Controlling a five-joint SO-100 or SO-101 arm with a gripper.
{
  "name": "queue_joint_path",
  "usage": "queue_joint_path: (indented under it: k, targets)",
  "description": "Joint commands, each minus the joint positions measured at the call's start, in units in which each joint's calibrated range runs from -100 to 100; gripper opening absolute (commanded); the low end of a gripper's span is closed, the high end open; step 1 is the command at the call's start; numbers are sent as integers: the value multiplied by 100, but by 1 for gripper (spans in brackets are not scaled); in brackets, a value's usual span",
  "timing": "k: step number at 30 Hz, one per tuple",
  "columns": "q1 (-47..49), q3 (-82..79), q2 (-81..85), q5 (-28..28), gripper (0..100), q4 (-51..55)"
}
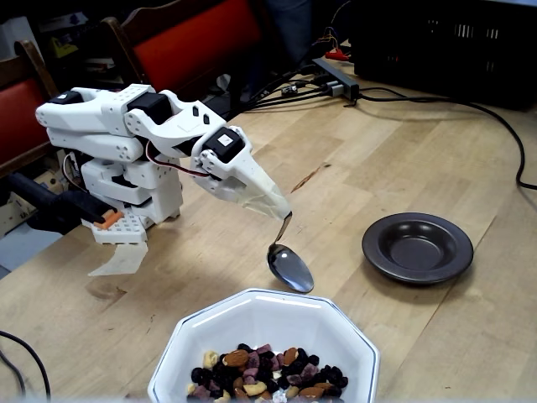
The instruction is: Use spoon to transfer food from the white bowl to brown plate
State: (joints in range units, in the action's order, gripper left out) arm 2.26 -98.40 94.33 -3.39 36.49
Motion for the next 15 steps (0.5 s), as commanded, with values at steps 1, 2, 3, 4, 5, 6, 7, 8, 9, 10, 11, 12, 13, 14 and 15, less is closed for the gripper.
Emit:
queue_joint_path:
  k: [1,2,3,4,5,6,7,8,9,10,11,12,13,14,15]
  targets:
    - [11,-1,-41,-10,2,161]
    - [11,-1,-41,-10,2,161]
    - [11,-1,-41,-10,2,161]
    - [11,-1,-41,-10,2,161]
    - [11,-1,-41,-10,2,161]
    - [11,-1,-41,-10,2,161]
    - [11,-1,-41,-10,2,161]
    - [11,-1,-41,-10,2,161]
    - [11,-1,-41,-10,2,161]
    - [11,-1,-41,-10,2,161]
    - [18,-1,-41,-10,2,161]
    - [33,-1,-41,-10,2,161]
    - [40,-1,-41,-10,2,161]
    - [40,-1,-41,-10,2,161]
    - [18,-1,-41,-10,2,161]
